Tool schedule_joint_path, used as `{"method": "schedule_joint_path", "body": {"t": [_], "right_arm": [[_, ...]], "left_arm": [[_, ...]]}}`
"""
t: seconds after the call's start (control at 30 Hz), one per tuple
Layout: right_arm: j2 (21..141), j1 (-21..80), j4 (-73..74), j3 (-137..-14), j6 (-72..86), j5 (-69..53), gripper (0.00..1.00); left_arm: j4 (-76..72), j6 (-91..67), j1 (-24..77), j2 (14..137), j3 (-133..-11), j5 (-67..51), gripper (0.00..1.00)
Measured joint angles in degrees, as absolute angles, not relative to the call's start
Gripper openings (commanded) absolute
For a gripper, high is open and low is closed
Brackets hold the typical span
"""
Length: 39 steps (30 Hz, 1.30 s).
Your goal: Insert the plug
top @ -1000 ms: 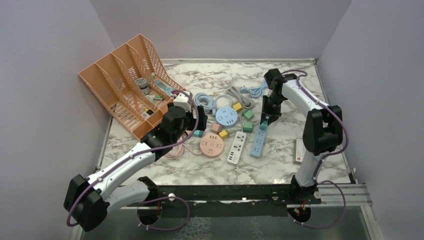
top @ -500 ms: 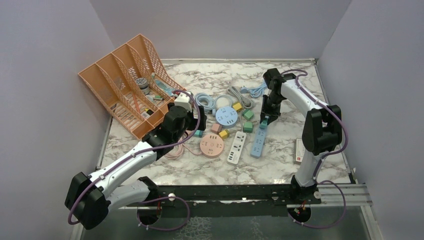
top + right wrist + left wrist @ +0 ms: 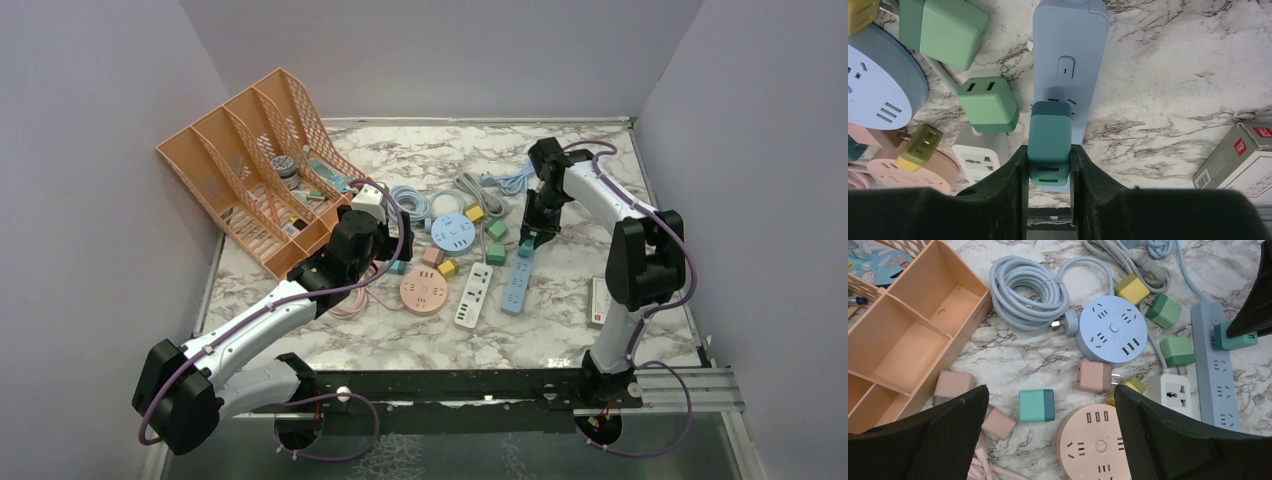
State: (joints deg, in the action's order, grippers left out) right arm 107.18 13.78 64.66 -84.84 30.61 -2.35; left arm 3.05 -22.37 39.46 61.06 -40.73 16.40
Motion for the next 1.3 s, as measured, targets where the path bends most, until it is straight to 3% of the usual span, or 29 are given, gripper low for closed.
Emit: {"method": "schedule_joint_path", "body": {"t": [1.3], "right_arm": [[109.6, 16.3, 61.2, -82.7, 36.6, 4.0, 0.01]], "left_arm": [[5.1, -22.6, 39.5, 61.3, -40.8, 17.6, 0.99]]}}
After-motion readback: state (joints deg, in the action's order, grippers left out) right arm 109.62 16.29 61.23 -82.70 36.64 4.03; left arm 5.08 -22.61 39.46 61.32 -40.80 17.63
